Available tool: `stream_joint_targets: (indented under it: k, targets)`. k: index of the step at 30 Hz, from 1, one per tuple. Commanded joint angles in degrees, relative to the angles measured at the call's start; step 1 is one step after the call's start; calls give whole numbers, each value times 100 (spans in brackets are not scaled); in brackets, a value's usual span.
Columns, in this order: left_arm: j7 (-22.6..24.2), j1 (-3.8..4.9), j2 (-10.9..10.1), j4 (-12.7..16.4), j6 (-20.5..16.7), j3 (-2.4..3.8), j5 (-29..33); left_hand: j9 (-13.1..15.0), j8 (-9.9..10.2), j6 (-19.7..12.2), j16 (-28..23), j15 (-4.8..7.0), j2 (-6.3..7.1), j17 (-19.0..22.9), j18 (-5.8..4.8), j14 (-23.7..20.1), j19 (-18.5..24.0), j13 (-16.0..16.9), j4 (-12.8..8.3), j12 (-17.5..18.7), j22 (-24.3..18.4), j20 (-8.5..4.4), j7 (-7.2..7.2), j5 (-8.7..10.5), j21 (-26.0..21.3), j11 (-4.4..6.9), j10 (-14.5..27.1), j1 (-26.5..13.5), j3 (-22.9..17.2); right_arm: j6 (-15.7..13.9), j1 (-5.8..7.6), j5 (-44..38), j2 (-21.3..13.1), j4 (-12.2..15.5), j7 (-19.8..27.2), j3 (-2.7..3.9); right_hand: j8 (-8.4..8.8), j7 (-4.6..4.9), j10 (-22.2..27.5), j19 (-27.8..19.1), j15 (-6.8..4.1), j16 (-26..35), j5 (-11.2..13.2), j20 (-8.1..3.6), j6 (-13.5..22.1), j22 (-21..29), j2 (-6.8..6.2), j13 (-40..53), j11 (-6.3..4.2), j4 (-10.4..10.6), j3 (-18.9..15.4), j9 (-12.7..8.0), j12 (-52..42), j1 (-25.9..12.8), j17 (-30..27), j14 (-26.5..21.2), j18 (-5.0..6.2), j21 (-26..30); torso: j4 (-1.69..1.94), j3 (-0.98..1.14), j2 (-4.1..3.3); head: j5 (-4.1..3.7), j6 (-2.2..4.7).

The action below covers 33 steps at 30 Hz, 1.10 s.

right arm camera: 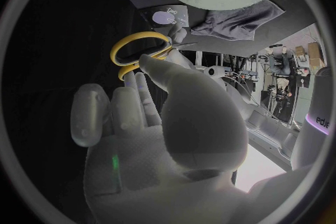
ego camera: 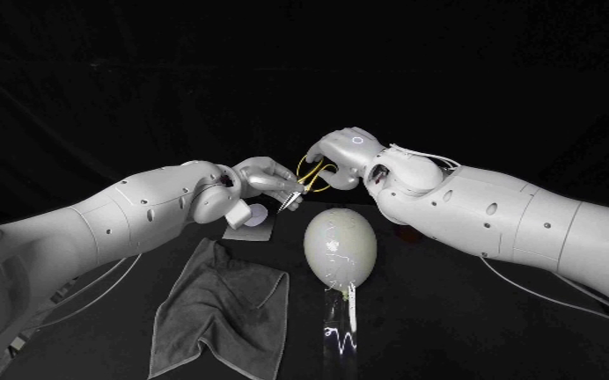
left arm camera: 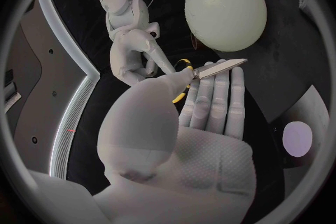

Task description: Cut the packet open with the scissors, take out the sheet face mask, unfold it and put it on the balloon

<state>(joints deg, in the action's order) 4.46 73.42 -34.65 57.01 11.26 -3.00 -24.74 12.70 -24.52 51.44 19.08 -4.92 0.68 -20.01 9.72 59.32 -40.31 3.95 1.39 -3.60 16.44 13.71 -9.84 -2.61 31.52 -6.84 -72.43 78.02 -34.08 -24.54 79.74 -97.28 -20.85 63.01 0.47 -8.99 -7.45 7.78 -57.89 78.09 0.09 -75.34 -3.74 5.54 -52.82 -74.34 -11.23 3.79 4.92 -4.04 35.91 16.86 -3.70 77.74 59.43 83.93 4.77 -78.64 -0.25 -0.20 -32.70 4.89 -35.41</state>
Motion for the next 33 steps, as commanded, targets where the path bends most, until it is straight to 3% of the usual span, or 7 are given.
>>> stream_joint_targets:
  k: [1, 6, 8, 10, 26, 33]
  targets:
    - [128, 20, 0, 31, -34, 9, -63, 1506, 25, 54, 19, -11, -70, -10, -85, -47, 27, 5, -343, -24, 5, -4, -3, -16, 39, 32, -16, 8, -311, 424, -3, -75, -17, 11, 37, -8, -49, -9, -62, 41, -4, -21, 28, 3, -57, -24, 34, 6, -8, -9, 35, 11, -32, 8, 6, 105, -76, -17, -6, 2, -2, 8, -2]
    - [154, 20, -6, 65, -81, 10, -53, 1535, 48, 57, 46, -14, -80, -33, -92, -74, 95, 7, -363, -23, 78, -8, -6, -16, 142, 29, -11, 3, -332, 576, -10, -38, -25, 30, 109, -19, -55, -12, -78, 17, -7, -13, 33, 3, -66, 6, 30, 6, -11, -8, 39, 15, -33, 0, -16, 101, -68, 6, -2, 5, -2, 19, 6]
    - [159, 20, -8, 81, -110, 10, -42, 1543, 65, 50, 49, -15, -86, -39, -84, -97, 103, 6, -393, -19, 122, -20, -9, -17, 210, 26, 0, 22, -357, 624, -14, -16, -25, 30, 136, -22, -15, -32, 92, -193, -75, 180, 54, -24, 4, 259, 4, -21, -45, -22, 44, 6, 22, -19, -348, -2, 3, 214, -2, 6, -3, 21, 5]
    - [163, 20, -11, 95, -121, 10, -35, 1554, 80, 56, 60, -22, -97, -48, -90, -110, 130, 7, -403, -23, 176, -23, -16, -10, 288, 19, 1, 15, -373, 645, -17, -2, -22, 26, 154, -24, -14, -34, 101, -187, -86, 179, 54, -29, 7, 250, 4, -21, -49, -23, 44, 6, 22, -21, -341, -2, 1, 210, -1, 6, -2, 11, 1]
    - [279, 20, -74, 379, -179, 13, -18, 1632, 147, 82, 134, -19, -105, -97, -121, -148, 368, 19, -454, -36, 432, -41, -16, -14, 641, 23, -12, -31, -419, 931, -28, -34, 56, -13, 175, -44, -1, 5, 38, -139, -12, 153, 66, -20, 28, 181, -2, -7, -10, -13, 29, 9, -15, -59, -284, 14, -24, 174, 3, -8, -2, -37, -45]
    - [270, 48, -132, 596, -19, 16, -95, 1659, 157, 92, 160, -13, -107, -113, -123, -146, 421, 27, -471, -43, 488, -43, -20, -14, 721, 26, -30, -34, -412, 1113, -28, -154, 81, -23, 118, -57, -5, 8, -34, -69, 8, 97, 75, -5, 21, 90, -7, -2, -9, -2, 17, 15, -33, -86, -187, 41, -47, 111, 8, -8, -5, -63, -63]
